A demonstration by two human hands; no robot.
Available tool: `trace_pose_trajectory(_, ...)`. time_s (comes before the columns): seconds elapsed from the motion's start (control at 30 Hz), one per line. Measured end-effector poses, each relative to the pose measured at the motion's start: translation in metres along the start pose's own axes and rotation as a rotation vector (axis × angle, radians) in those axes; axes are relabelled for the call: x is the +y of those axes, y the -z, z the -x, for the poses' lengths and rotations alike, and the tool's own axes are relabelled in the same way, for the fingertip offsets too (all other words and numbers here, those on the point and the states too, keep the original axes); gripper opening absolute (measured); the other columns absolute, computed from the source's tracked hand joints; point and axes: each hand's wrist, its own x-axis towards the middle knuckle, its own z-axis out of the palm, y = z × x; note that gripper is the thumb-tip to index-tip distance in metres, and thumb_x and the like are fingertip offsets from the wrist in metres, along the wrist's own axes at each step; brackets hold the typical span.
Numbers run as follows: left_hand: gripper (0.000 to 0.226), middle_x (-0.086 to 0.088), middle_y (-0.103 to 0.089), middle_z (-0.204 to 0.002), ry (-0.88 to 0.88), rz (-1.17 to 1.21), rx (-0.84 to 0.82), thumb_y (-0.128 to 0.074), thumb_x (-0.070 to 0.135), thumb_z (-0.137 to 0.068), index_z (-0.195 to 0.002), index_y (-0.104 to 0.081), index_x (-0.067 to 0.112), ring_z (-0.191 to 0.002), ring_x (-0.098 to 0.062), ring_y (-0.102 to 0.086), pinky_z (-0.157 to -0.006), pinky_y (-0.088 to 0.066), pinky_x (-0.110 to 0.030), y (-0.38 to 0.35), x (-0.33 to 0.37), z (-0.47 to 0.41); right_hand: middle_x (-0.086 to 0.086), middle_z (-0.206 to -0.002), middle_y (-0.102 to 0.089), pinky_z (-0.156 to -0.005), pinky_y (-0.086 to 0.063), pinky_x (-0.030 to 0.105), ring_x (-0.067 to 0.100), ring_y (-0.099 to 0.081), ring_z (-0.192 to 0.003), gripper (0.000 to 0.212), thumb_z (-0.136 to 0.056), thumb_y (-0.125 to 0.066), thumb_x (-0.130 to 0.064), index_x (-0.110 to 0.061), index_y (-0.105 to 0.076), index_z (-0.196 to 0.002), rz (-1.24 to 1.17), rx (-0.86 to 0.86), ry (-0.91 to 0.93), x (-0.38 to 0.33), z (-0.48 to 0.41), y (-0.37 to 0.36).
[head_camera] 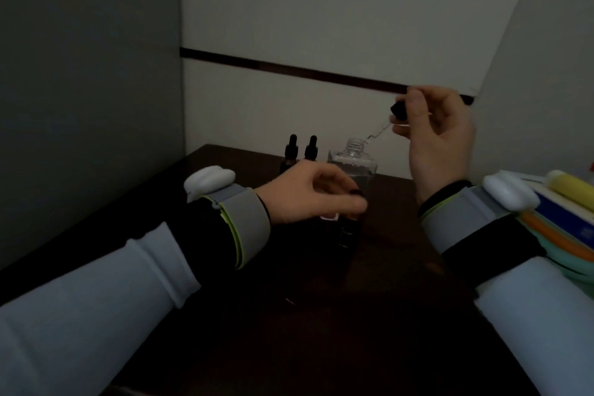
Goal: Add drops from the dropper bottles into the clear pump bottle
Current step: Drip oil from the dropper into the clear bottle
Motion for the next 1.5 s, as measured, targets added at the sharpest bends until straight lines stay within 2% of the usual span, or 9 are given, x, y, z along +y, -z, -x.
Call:
trace_pose_trajectory(0.13,0.005,-0.004,-0.062,-0.079,-0.108,0.110,0.300,-0.059,0.017,-0.091,-0.090,-0.062,0.012,-0.067,-0.007,-0.061,-0.061,-0.052,-0.020,0.002,0.000,-0.001,0.002,-0.086,-0.063,-0.058,-0.050,0.019,0.004,-0.063,-0.067,0.011,-0.096,-0.052,-0.016,-0.023,-0.054,-0.089,-0.001,-0.042,-0.024,-0.001,-0.008,-0.007)
trace_pose_trajectory(0.27,0.013,-0.002,-0.057,-0.086,-0.227,0.005,0.486,-0.066,0.012,-0.085,-0.096,-0.058,0.015,-0.079,-0.009,-0.055,-0.071,-0.046,-0.016,0.003,-0.014,-0.009,0.001,-0.085,-0.064,-0.059,-0.052,0.021,0.006,-0.064,-0.070,0.008,-0.095,-0.054,-0.019,-0.023,-0.056,-0.088,0.043,-0.069,-0.064,0.004,-0.013,-0.013)
trace_pose_trajectory(0.4,0.047,-0.004,-0.052,-0.120,-0.149,-0.034,0.411,-0.069,0.013,-0.083,-0.124,-0.047,0.019,-0.111,-0.013,-0.051,-0.084,-0.044,-0.020,-0.001,-0.025,-0.017,0.004,-0.084,-0.069,-0.077,-0.055,0.036,0.017,-0.067,-0.082,0.009,-0.090,-0.062,-0.022,-0.025,-0.061,-0.081,0.241,-0.238,-0.144,0.020,-0.005,-0.018)
trace_pose_trajectory(0.5,0.060,-0.004,-0.044,-0.136,-0.089,0.028,0.331,-0.067,0.008,-0.085,-0.137,-0.038,0.020,-0.127,-0.016,-0.043,-0.095,-0.040,-0.026,-0.003,-0.027,-0.020,0.007,-0.087,-0.070,-0.083,-0.055,0.038,0.020,-0.067,-0.086,0.007,-0.088,-0.064,-0.023,-0.021,-0.065,-0.082,0.267,-0.294,-0.168,0.024,-0.001,-0.017)
trace_pose_trajectory(0.63,0.061,-0.007,-0.045,-0.137,-0.077,0.053,0.294,-0.063,0.003,-0.087,-0.139,-0.035,0.020,-0.128,-0.020,-0.044,-0.100,-0.040,-0.030,-0.002,-0.026,-0.020,0.011,-0.087,-0.071,-0.081,-0.055,0.042,0.024,-0.068,-0.085,0.010,-0.088,-0.064,-0.021,-0.019,-0.064,-0.079,0.260,-0.282,-0.158,0.022,-0.002,-0.016)
trace_pose_trajectory(0.8,0.060,-0.014,-0.047,-0.135,-0.077,0.054,0.281,-0.063,0.003,-0.086,-0.137,-0.036,0.019,-0.124,-0.027,-0.049,-0.105,-0.042,-0.046,-0.002,-0.028,-0.020,0.007,-0.084,-0.071,-0.076,-0.055,0.034,0.017,-0.068,-0.081,0.013,-0.088,-0.063,-0.021,-0.023,-0.063,-0.076,0.227,-0.269,-0.172,0.022,0.001,-0.016)
trace_pose_trajectory(1.07,0.060,-0.007,-0.048,-0.127,-0.079,0.057,0.271,-0.061,0.001,-0.088,-0.139,-0.034,0.018,-0.118,-0.020,-0.051,-0.099,-0.043,-0.031,-0.001,-0.026,-0.019,0.010,-0.087,-0.071,-0.078,-0.055,0.037,0.022,-0.068,-0.084,0.011,-0.088,-0.064,-0.022,-0.024,-0.063,-0.077,0.239,-0.268,-0.170,0.022,0.000,-0.017)
trace_pose_trajectory(1.27,0.062,-0.010,-0.044,-0.137,-0.072,0.045,0.274,-0.061,0.003,-0.088,-0.141,-0.032,0.018,-0.125,-0.020,-0.046,-0.096,-0.040,-0.024,-0.001,-0.025,-0.018,0.009,-0.086,-0.071,-0.078,-0.055,0.037,0.020,-0.067,-0.083,0.010,-0.087,-0.066,-0.023,-0.024,-0.064,-0.077,0.218,-0.246,-0.166,0.023,0.003,-0.017)
trace_pose_trajectory(1.5,0.062,-0.011,-0.043,-0.138,-0.058,0.055,0.260,-0.060,0.002,-0.088,-0.141,-0.032,0.018,-0.128,-0.024,-0.045,-0.098,-0.042,-0.028,0.000,-0.024,-0.018,0.003,-0.081,-0.069,-0.072,-0.052,0.026,0.009,-0.065,-0.077,0.011,-0.088,-0.064,-0.021,-0.025,-0.062,-0.078,0.165,-0.196,-0.132,0.023,0.006,-0.017)
